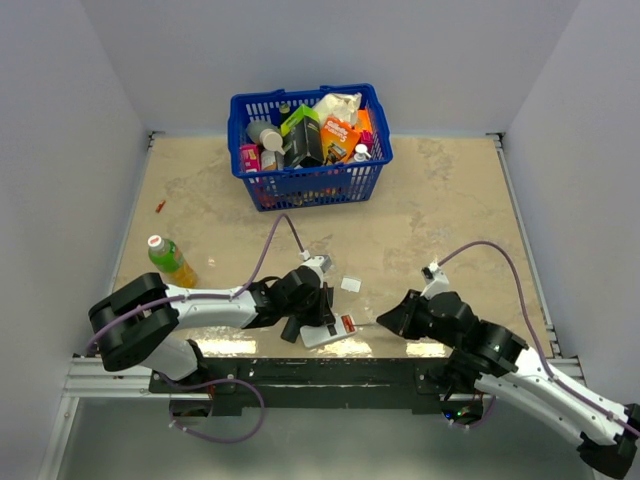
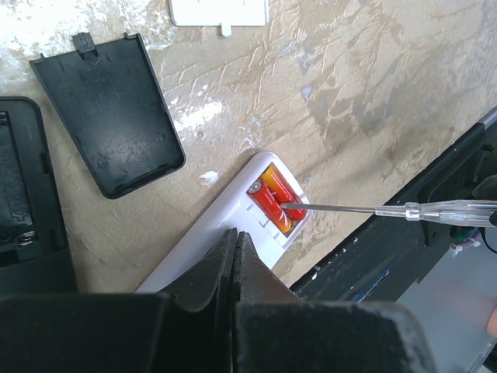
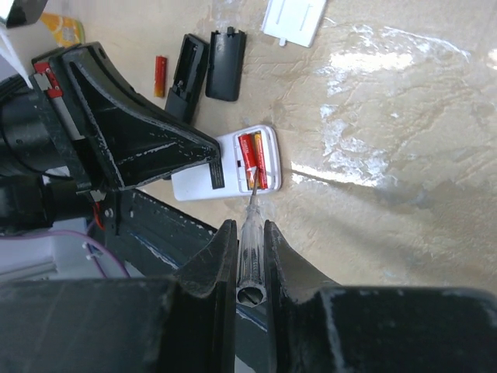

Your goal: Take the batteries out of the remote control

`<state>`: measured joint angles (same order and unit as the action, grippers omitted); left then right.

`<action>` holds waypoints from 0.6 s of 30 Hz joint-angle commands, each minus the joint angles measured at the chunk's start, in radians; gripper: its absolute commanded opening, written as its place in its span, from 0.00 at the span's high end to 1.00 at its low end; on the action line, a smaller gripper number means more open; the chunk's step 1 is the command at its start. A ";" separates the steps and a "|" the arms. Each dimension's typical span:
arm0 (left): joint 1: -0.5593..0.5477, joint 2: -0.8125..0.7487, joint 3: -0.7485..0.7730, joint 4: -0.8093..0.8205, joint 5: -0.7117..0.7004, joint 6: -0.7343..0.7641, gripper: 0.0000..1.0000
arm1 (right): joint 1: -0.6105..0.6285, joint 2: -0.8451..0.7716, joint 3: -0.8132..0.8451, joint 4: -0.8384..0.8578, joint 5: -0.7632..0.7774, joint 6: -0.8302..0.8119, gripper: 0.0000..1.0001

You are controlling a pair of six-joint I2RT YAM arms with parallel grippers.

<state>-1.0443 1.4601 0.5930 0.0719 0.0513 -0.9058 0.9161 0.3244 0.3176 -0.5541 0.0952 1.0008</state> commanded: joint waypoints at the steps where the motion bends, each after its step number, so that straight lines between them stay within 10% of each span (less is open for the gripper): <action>1: -0.010 0.037 -0.021 -0.109 -0.050 0.013 0.99 | 0.007 -0.129 -0.028 -0.122 0.067 0.123 1.00; 10: -0.010 0.046 -0.013 -0.104 -0.050 0.012 0.99 | 0.007 -0.217 -0.104 -0.072 -0.017 0.173 1.00; 18: -0.010 0.048 -0.013 -0.101 -0.050 0.013 0.99 | 0.007 0.022 -0.031 0.083 0.033 0.012 1.00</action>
<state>-1.0477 1.4624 0.5964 0.0689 0.0471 -0.9058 0.9150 0.2054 0.2653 -0.5896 0.1139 1.0981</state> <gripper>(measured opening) 0.018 0.161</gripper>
